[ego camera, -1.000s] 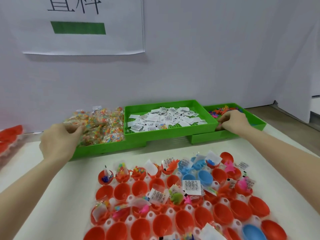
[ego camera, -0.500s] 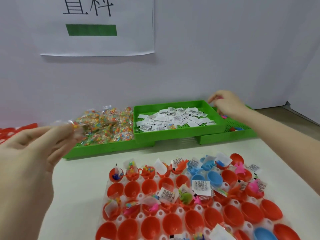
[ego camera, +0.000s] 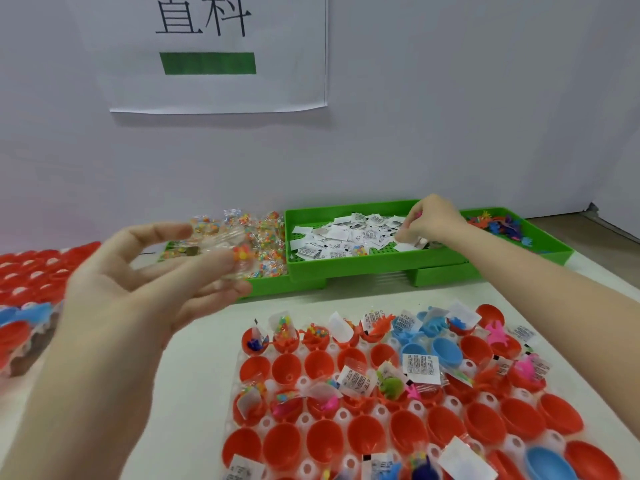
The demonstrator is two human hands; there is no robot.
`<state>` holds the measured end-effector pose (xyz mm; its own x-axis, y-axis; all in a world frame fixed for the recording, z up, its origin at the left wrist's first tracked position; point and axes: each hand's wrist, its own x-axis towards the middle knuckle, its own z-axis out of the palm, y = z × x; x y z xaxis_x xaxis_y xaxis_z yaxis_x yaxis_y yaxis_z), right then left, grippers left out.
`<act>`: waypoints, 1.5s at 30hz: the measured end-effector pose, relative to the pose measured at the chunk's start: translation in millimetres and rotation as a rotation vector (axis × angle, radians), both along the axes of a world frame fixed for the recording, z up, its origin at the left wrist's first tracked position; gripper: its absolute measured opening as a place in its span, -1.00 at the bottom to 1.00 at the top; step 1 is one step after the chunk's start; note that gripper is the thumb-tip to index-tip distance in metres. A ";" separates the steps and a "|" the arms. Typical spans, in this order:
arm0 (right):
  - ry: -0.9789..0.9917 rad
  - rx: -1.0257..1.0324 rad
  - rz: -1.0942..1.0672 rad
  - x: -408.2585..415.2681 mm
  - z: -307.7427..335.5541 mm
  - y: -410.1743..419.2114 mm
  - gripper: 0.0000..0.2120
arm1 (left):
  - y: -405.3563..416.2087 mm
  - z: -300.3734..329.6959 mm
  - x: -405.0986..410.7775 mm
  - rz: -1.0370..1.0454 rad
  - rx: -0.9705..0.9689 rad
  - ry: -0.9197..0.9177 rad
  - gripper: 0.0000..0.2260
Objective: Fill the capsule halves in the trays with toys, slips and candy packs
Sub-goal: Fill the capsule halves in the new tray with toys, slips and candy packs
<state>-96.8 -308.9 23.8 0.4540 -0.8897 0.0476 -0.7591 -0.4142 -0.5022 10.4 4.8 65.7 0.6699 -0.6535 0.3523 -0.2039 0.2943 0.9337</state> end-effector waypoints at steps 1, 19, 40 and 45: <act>-0.045 0.012 -0.015 -1.8 1.6 0.7 -0.93 | -2.6 1.1 -5.1 -0.003 0.005 -0.002 -0.36; -0.906 0.279 0.383 -78.3 41.4 144.6 -0.80 | -21.4 -0.9 -54.9 -0.296 0.260 0.022 -0.93; -0.835 0.074 0.346 -136.2 29.6 201.9 -0.61 | -24.4 -8.1 -105.0 -0.602 0.197 0.027 -0.88; -0.952 0.126 0.409 -136.2 29.2 197.3 -0.83 | -27.2 -9.6 -101.7 -0.460 0.253 0.036 -0.82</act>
